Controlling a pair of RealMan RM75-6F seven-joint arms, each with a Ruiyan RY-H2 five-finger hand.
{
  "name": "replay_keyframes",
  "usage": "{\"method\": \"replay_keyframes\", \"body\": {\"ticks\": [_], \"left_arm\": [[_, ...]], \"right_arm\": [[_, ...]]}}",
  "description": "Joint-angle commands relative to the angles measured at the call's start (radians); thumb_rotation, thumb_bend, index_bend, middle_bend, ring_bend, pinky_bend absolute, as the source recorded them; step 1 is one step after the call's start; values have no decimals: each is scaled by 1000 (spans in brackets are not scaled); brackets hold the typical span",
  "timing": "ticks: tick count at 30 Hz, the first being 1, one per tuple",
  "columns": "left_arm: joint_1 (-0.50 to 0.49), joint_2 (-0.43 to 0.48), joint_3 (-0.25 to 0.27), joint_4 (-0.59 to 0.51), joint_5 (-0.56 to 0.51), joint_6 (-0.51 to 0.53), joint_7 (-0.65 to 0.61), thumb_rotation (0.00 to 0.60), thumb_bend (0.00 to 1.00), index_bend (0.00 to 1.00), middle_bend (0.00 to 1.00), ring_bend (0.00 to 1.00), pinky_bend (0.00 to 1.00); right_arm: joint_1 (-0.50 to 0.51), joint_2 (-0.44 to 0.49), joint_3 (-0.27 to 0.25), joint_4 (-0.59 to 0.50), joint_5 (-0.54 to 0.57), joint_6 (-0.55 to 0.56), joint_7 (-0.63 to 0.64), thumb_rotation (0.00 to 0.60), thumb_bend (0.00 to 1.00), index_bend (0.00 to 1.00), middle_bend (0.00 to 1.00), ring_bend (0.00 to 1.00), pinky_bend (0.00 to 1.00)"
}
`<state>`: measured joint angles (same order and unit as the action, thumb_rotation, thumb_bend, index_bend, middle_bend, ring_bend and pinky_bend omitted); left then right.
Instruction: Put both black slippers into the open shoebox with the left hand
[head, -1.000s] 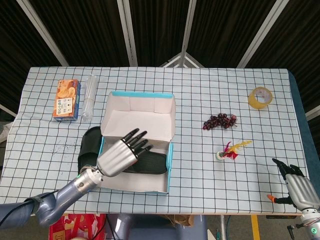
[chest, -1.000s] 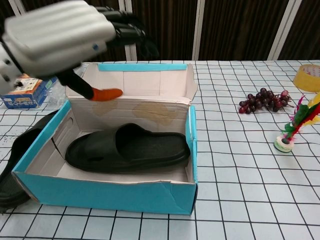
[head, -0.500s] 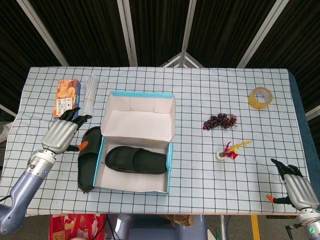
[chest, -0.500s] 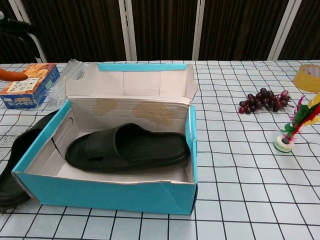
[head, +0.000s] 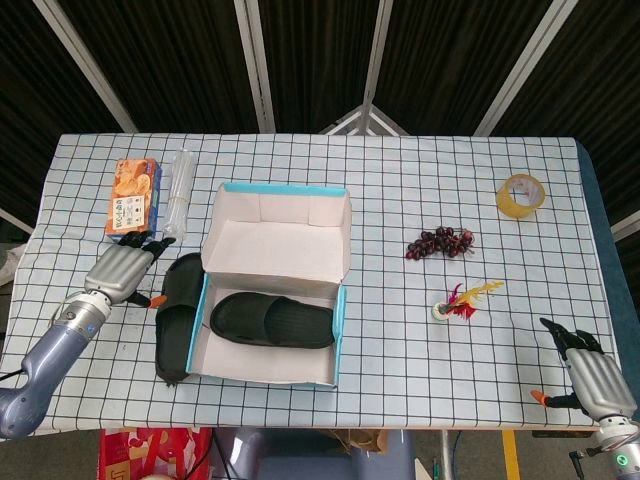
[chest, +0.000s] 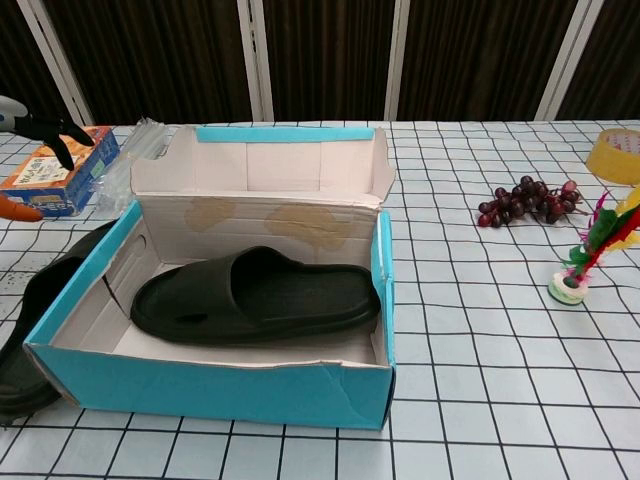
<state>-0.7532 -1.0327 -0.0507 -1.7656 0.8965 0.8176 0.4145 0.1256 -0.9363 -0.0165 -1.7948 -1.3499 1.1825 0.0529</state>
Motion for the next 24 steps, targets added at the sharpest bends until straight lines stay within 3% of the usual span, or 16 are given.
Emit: {"method": "replay_keyframes", "body": {"ticks": [1,13,24], "left_arm": [[-12,-25,22,24,-8,-12,34,474,314,60,162,0,43],[-41,-119,72,92,-20,-11,125,492,312,58,158,0,43],[-57,-205,81,183,-8,-21,135,544,311,58,158,0,43]], "right_arm": [[2,0,1,-1,3,-4,-3,600,162,74,146,200,91],[5,2,1,-6,10,-9,-9,600,162,74,146,201,91],[11,4,5,-10,28,-19,-18,600,161,73,146,201,97]]}}
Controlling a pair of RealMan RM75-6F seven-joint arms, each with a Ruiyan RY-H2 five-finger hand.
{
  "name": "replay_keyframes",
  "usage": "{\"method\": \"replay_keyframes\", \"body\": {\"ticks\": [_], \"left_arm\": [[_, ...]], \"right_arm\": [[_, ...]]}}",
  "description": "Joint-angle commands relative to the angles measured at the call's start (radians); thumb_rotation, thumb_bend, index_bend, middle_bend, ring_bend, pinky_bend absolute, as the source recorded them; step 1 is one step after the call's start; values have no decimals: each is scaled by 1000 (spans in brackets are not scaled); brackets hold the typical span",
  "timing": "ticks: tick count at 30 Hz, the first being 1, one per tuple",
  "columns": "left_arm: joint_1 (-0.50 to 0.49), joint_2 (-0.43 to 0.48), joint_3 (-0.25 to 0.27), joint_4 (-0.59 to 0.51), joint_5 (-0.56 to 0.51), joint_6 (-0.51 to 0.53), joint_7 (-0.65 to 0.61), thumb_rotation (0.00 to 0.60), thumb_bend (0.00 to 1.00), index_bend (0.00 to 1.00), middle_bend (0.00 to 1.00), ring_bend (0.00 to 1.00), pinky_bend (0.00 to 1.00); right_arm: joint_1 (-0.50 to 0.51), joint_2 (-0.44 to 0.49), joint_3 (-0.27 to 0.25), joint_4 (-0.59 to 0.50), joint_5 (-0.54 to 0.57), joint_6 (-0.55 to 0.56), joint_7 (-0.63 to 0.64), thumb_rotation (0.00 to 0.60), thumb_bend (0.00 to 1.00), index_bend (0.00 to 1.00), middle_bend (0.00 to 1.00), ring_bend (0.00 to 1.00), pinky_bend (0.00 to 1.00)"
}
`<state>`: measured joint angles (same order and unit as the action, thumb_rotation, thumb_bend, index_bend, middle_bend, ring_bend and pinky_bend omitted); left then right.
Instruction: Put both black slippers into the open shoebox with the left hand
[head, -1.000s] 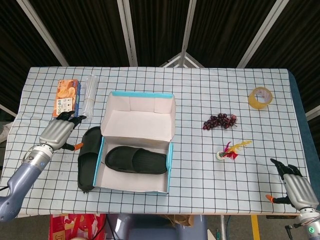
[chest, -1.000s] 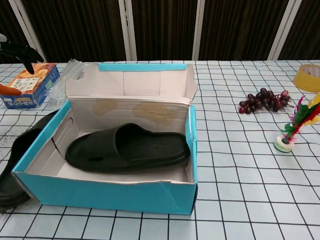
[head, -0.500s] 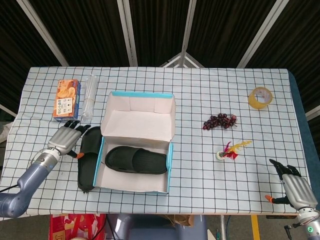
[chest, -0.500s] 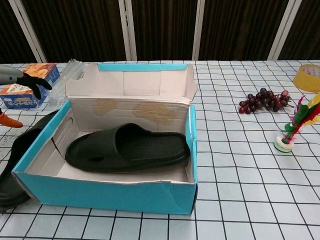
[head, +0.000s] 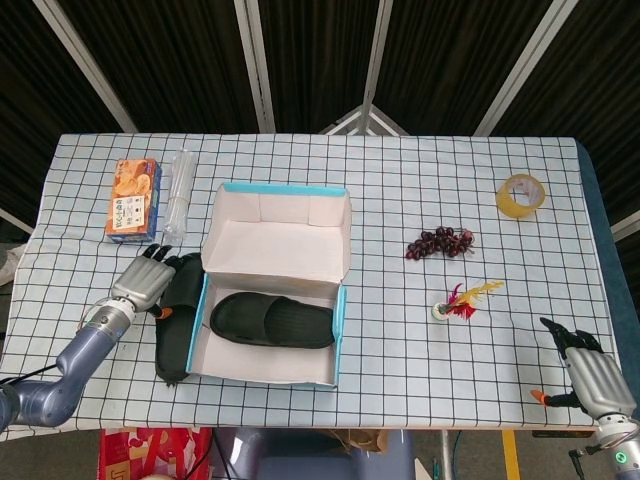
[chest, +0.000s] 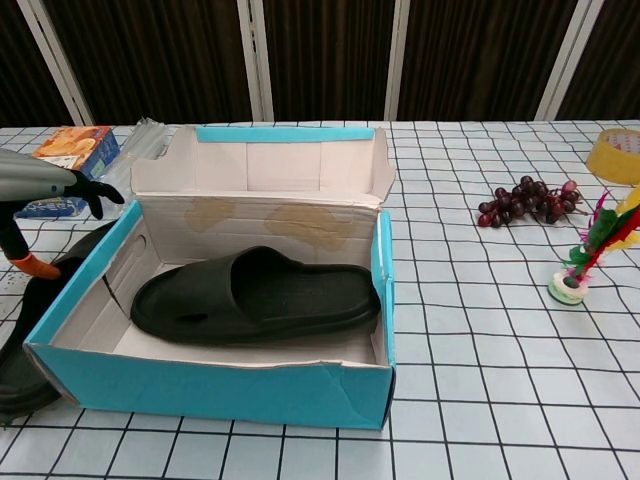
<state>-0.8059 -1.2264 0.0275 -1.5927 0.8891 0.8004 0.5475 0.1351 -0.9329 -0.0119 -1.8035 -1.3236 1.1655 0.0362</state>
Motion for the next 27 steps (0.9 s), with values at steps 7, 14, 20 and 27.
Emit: {"method": "replay_keyframes", "body": {"ticks": [7,14,20,27], "left_arm": [[-7,-42,6,32,21,7,7,597,313,118,221,0,43],[-3,-47,4,34,36,38,16,600,337,263,335,0,43],[-1,-41,11,35,25,45,39,600,338,280,357,0,43],[1,-48,16,49,-1,40,44,600,399,378,447,2,43]], "right_arm": [[0,1,-1,-4,2,-1,-4,600,162,74,146,204,112],[-1,1,-3,-5,-3,1,-4,600,161,74,146,204,112],[1,2,-5,-6,0,-5,-4,600,161,74,146,204,112],[2,3,-5,-9,3,-7,-9,600,161,74,146,205,112]]}}
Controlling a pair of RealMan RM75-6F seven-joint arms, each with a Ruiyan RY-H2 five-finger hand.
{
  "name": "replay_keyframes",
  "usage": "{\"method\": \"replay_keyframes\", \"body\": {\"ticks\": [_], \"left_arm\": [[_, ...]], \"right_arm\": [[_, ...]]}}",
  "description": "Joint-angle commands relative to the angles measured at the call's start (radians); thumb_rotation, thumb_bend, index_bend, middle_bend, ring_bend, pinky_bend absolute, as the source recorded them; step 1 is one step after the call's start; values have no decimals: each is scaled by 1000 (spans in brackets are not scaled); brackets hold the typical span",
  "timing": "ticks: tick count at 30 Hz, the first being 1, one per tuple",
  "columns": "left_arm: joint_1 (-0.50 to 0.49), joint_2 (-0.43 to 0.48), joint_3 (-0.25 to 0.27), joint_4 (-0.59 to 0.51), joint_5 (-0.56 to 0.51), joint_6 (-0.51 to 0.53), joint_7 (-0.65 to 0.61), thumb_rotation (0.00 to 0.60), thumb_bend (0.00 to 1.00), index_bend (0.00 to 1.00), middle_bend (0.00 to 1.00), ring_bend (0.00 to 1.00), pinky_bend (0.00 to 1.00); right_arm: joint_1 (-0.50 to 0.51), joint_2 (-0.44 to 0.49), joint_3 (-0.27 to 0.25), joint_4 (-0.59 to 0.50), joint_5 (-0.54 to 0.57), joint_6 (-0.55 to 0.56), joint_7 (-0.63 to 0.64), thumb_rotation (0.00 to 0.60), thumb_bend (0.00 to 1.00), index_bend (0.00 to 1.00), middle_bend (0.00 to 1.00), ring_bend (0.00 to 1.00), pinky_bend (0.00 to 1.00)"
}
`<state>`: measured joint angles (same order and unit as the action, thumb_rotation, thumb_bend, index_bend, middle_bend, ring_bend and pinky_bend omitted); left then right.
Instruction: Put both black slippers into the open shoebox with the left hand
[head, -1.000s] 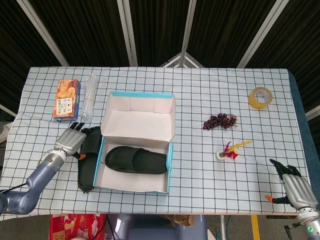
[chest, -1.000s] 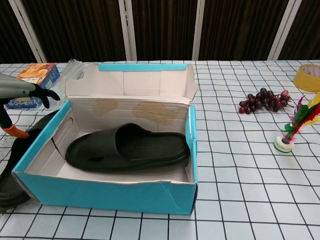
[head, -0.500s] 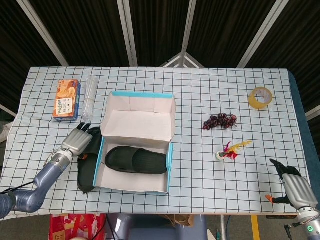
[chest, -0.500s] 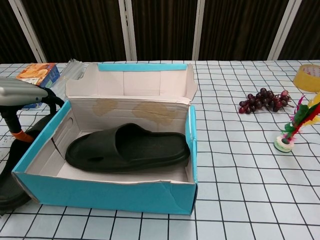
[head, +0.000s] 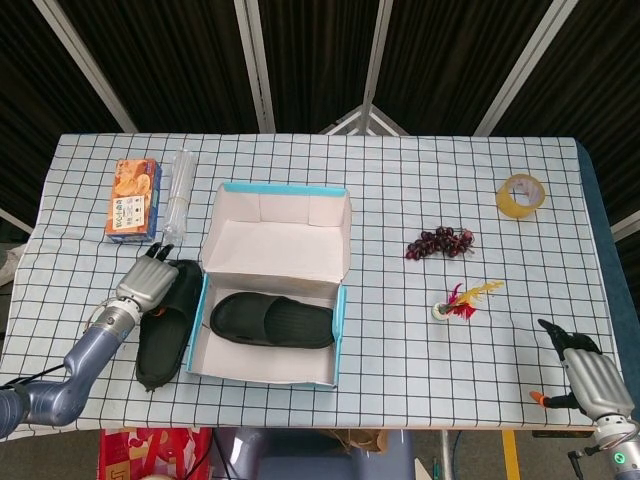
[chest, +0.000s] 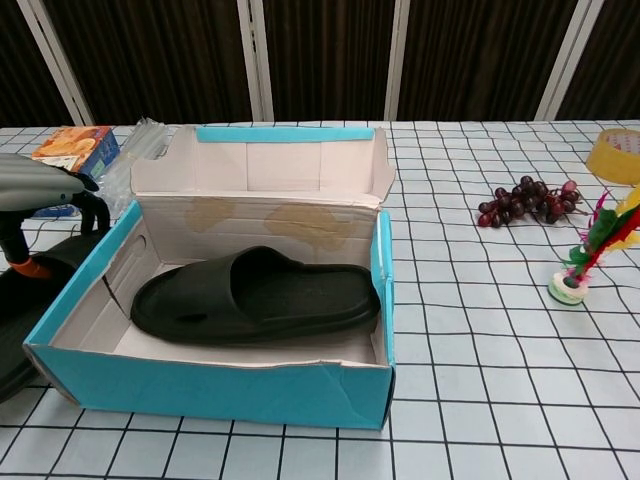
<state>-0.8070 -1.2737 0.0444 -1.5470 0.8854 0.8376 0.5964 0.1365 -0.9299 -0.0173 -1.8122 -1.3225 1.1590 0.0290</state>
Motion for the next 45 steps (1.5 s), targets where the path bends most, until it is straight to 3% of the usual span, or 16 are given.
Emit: {"method": "replay_keyframes", "body": {"ticks": [1,8,15,22,28,34,39,45], "left_arm": [[5,1,-2,2,5,6,-11,600,413,402,465,6,43],[33,63,-22,-33,51,52,-69,600,428,432,485,12,43],[68,200,-55,-140,140,134,-141,600,429,436,491,26,43],[115,398,-106,-302,278,272,-194,600,436,447,489,40,43],[127,495,-158,-420,461,376,-218,600,440,448,488,40,43],[112,512,-169,-481,698,417,-115,600,441,460,499,45,46],[88,468,-165,-445,925,418,39,600,445,489,535,77,51],[55,406,-162,-405,1040,359,100,600,450,503,542,82,52]], "right_arm": [[1,0,0,-1,3,-2,-2,600,161,74,146,205,112],[5,0,1,-3,10,-8,-9,600,161,74,146,205,112],[3,0,-2,-10,8,-5,-15,600,161,74,146,205,112],[6,0,-3,-12,8,-12,-16,600,162,74,146,205,112],[1,4,-5,-16,-1,-3,-8,600,161,74,146,205,112],[-2,8,-5,-9,-6,1,12,600,161,74,146,205,112],[-6,12,-7,-7,-13,4,27,600,161,74,146,205,112],[-8,13,-8,-5,-17,8,32,600,161,74,146,205,112]]}}
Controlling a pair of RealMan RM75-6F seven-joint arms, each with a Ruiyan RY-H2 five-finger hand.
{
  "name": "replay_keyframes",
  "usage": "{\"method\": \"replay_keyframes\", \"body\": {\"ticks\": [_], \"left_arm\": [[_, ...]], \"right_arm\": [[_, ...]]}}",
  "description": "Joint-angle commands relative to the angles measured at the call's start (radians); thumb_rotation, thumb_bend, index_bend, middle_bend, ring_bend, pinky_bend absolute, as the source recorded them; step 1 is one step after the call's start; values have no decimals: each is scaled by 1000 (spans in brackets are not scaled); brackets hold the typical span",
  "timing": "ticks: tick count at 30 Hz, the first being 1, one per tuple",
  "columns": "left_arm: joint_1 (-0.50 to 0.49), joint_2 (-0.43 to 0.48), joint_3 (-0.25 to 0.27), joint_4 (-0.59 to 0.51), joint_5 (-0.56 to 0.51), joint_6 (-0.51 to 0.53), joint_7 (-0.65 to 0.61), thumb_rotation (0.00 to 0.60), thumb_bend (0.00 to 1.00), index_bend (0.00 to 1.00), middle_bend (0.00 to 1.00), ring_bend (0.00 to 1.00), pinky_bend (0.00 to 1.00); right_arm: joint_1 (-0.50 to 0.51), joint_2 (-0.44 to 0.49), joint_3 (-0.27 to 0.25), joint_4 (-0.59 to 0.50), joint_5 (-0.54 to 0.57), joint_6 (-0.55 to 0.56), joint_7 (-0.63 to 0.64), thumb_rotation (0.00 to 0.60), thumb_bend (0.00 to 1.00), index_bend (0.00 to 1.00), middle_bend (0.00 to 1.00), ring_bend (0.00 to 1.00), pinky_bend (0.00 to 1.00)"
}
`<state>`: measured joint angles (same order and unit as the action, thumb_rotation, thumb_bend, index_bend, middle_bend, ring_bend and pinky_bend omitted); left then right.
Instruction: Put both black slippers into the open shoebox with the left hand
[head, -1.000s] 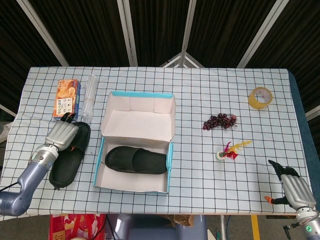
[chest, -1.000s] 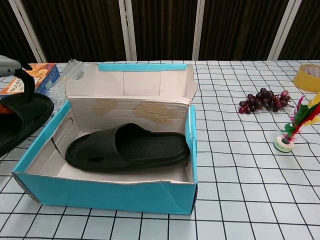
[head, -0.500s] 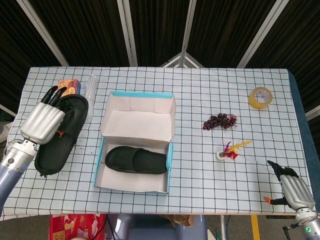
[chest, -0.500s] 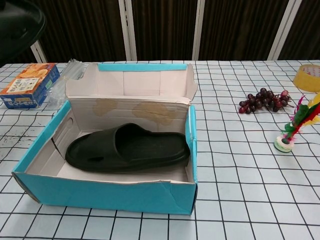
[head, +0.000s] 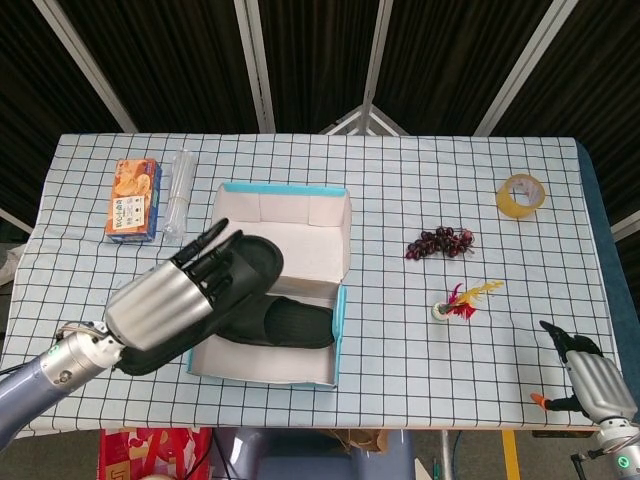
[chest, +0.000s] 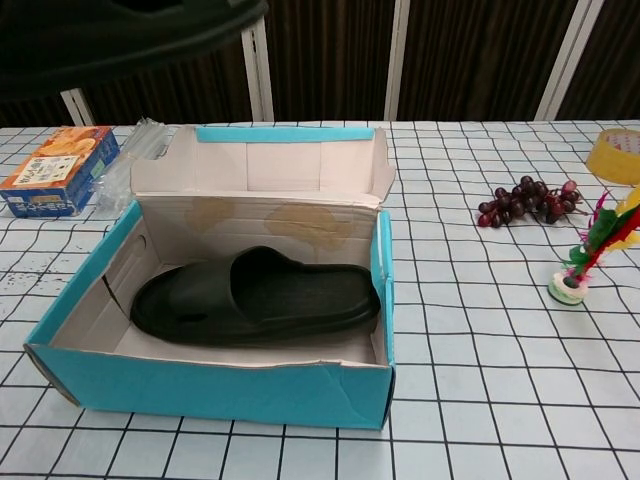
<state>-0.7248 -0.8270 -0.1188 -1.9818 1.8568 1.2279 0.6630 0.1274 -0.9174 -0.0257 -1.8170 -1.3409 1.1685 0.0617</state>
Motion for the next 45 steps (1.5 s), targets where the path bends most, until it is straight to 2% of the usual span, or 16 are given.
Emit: {"method": "replay_keyframes", "body": {"ticks": [1,8,14,25,32,45], "left_arm": [[-38,-56,4,44,97,-42,36,600,451,504,542,82,52],[-109,-174,19,164,277,-86,43,600,457,504,541,81,71],[-163,-230,46,251,405,-98,22,600,458,504,541,82,71],[-227,-343,88,417,533,-46,-68,600,461,503,538,82,71],[-226,-401,111,507,547,0,-96,600,462,501,539,82,71],[-200,-484,135,593,503,-3,-86,600,479,502,540,82,71]], "right_arm": [[2,1,1,-1,4,-5,-1,600,161,74,146,205,112],[6,2,3,0,23,-17,-5,600,161,73,146,205,112],[14,6,10,-2,44,-33,-7,600,162,74,146,206,112],[17,12,9,-10,61,-46,-10,600,161,73,147,207,112],[12,9,9,-6,60,-40,-6,600,161,73,148,208,113],[9,11,6,-5,50,-35,-2,600,161,74,148,208,112]]}}
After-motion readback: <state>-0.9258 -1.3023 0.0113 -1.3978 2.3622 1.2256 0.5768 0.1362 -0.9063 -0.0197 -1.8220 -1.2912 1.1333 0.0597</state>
